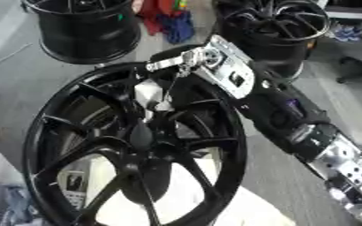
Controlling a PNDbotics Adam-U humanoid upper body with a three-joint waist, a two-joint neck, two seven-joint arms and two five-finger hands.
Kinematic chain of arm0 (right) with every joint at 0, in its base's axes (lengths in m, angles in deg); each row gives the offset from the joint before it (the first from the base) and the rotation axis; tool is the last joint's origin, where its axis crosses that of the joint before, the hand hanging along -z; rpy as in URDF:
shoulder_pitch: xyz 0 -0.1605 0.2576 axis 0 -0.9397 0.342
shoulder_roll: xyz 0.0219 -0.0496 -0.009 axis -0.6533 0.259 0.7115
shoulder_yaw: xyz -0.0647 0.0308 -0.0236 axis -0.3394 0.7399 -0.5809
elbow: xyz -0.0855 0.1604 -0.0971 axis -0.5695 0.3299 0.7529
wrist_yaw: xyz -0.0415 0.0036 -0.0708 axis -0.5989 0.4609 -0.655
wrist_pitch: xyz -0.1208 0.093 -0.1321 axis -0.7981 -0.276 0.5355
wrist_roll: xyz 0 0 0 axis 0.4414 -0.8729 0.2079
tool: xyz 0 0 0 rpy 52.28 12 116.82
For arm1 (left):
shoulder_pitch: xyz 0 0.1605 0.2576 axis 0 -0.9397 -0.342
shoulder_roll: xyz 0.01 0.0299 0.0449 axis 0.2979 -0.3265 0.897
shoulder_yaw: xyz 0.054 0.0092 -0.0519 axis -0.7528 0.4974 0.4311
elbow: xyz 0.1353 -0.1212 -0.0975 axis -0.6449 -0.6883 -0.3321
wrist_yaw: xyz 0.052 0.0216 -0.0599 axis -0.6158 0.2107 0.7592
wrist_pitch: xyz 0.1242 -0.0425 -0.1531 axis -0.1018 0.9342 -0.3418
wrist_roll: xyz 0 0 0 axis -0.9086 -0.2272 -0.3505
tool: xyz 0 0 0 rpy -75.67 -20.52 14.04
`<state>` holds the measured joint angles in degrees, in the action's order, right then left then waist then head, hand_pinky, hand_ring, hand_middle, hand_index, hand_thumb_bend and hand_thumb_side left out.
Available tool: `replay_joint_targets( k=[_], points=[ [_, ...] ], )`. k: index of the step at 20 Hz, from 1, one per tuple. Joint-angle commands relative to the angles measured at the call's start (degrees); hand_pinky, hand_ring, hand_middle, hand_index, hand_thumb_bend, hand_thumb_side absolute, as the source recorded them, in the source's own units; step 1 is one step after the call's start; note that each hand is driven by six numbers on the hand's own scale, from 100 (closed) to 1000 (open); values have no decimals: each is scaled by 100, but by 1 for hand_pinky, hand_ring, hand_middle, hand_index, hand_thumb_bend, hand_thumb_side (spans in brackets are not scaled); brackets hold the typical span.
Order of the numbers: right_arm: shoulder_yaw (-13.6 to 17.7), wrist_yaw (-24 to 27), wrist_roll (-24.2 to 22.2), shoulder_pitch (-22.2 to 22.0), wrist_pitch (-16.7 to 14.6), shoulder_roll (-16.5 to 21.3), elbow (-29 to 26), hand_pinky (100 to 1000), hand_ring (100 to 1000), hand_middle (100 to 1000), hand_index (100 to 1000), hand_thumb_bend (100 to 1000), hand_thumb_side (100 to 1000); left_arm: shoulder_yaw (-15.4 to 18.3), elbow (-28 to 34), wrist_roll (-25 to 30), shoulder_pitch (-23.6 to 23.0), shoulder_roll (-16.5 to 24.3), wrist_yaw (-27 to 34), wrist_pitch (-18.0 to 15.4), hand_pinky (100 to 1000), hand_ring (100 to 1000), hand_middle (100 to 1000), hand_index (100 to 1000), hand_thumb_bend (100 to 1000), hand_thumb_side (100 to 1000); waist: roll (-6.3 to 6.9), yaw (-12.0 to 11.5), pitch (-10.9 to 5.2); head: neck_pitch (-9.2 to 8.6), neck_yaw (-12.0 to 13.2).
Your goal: Pull the pin out of the wheel hub.
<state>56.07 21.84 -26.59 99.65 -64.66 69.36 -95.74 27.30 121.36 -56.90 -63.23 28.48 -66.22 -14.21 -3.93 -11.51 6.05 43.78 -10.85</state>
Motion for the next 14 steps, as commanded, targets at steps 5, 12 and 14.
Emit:
replay_joint_targets(
  k=[5,12,14],
  points=[
    [101,69,167,207,72,147,-223,777,692,538,746,100,117,32,75,-2,56,109,-20,-11,621,644,660,781,380,266,28,-2,-82,-36,-12],
    [236,210,286,412,189,315,-616,781,696,548,751,100,109,31,69,-1,50,131,-17,-9,621,644,660,781,380,266,3,13,-113,-30,-4],
    [289,237,303,491,226,380,-736,784,699,550,753,100,102,33,66,0,44,139,-19,-7,621,644,660,781,380,265,-8,21,-127,-26,2]
  ],
)
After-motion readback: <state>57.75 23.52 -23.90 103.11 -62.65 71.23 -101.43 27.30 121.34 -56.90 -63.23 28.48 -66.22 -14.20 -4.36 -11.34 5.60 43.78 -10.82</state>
